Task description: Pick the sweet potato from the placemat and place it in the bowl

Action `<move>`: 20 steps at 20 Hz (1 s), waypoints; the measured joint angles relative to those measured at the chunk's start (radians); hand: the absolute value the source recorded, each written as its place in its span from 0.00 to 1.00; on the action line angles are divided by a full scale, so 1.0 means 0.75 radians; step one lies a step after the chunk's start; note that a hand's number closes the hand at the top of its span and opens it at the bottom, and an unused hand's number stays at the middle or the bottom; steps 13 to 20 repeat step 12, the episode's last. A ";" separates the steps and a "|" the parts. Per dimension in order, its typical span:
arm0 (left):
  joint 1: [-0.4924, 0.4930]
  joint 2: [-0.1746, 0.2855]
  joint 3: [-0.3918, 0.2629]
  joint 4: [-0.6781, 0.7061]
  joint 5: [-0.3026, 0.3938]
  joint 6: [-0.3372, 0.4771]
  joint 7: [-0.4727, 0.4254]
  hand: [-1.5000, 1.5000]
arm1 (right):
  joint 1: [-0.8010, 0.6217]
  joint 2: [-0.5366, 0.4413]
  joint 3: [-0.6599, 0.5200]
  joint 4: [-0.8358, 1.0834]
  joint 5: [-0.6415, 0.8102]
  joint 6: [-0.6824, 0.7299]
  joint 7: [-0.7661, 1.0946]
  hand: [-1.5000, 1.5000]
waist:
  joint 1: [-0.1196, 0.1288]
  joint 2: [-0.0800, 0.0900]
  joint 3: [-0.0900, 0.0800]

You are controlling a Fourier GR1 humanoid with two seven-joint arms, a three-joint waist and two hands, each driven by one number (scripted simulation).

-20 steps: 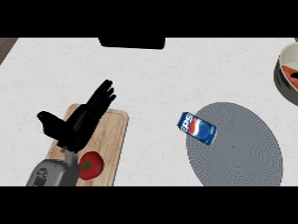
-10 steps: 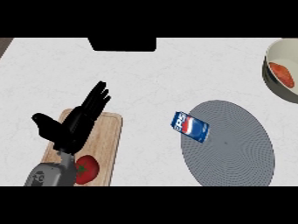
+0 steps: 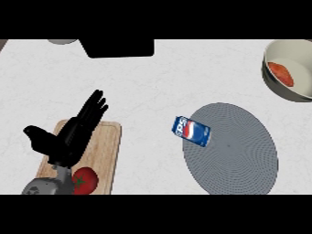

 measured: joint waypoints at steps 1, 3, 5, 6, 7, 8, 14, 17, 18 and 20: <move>0.006 0.005 0.009 0.002 0.004 -0.002 -0.003 0.50 | 0.051 -0.004 -0.006 -0.020 -0.019 0.015 -0.009 1.00 | -0.012 -0.002 0.000; 0.024 0.013 0.025 0.002 0.009 -0.002 -0.013 0.50 | 0.159 -0.010 -0.017 -0.064 -0.053 0.039 -0.028 1.00 | -0.033 -0.007 0.000; 0.035 0.012 0.031 -0.010 0.007 0.011 -0.007 0.50 | 0.263 -0.009 -0.024 -0.115 -0.087 0.057 -0.046 1.00 | -0.055 -0.013 0.000; 0.035 0.015 0.039 -0.010 0.010 0.013 -0.009 0.50 | 0.317 -0.002 -0.022 -0.141 -0.101 0.064 -0.056 1.00 | -0.068 -0.015 0.000; 0.038 0.018 0.044 -0.014 0.011 0.014 -0.005 0.50 | 0.372 0.008 -0.020 -0.165 -0.114 0.070 -0.063 1.00 | -0.078 -0.017 0.001; 0.045 0.016 0.043 -0.017 0.010 0.017 -0.008 0.50 | 0.426 0.022 -0.016 -0.188 -0.128 0.075 -0.070 1.00 | -0.085 -0.018 0.002; 0.070 0.020 0.055 -0.028 0.009 0.027 -0.010 0.50 | 0.654 0.087 0.025 -0.301 -0.158 0.076 -0.102 1.00 | -0.113 -0.023 0.003; 0.070 0.020 0.055 -0.028 0.009 0.027 -0.010 0.50 | 0.654 0.087 0.025 -0.301 -0.158 0.076 -0.102 1.00 | -0.113 -0.023 0.003; 0.070 0.020 0.055 -0.028 0.009 0.027 -0.010 0.50 | 0.654 0.087 0.025 -0.301 -0.158 0.076 -0.102 1.00 | -0.113 -0.023 0.003; 0.070 0.020 0.055 -0.028 0.009 0.027 -0.010 0.50 | 0.654 0.087 0.025 -0.301 -0.158 0.076 -0.102 1.00 | -0.113 -0.023 0.003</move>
